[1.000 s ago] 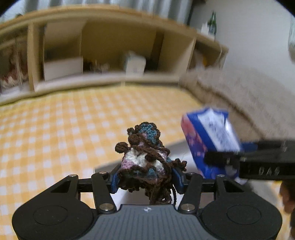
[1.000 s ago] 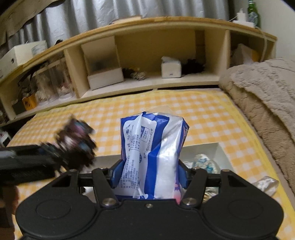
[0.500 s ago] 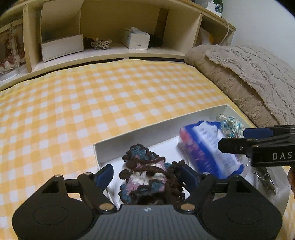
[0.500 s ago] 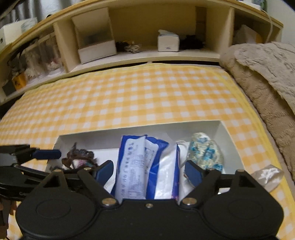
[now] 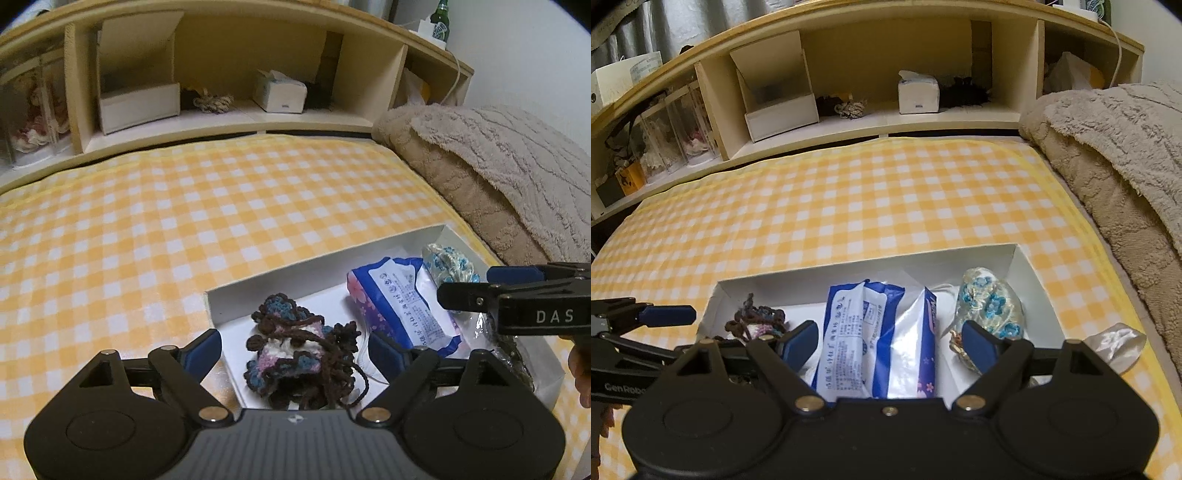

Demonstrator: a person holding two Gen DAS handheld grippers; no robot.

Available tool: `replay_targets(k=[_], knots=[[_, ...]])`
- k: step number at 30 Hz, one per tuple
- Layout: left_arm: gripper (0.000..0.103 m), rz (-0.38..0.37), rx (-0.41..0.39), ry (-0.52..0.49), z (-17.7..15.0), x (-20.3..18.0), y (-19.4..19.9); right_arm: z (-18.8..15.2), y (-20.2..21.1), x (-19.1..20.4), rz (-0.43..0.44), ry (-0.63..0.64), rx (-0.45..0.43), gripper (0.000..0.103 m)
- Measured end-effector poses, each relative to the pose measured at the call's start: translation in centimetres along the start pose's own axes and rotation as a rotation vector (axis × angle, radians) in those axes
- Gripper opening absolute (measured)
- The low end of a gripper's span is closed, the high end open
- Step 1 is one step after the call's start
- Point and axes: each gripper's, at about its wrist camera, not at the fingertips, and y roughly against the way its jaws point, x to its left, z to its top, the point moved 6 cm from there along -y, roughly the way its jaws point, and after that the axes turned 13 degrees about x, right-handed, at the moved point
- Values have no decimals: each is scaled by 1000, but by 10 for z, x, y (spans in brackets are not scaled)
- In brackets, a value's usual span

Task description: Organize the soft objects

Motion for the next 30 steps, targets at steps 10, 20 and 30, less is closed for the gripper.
replay_targets(k=[10,20,30], knots=[[91,25,-53,30,-8,8,52,-1,46,13,29,-80,-66,87],[103,45,-131,75,-22,14,114,-14,98,32,62,-55,-108,90],[103,66,-185,82,-47,11,175,-48,155,51,63,-7,-162,96]])
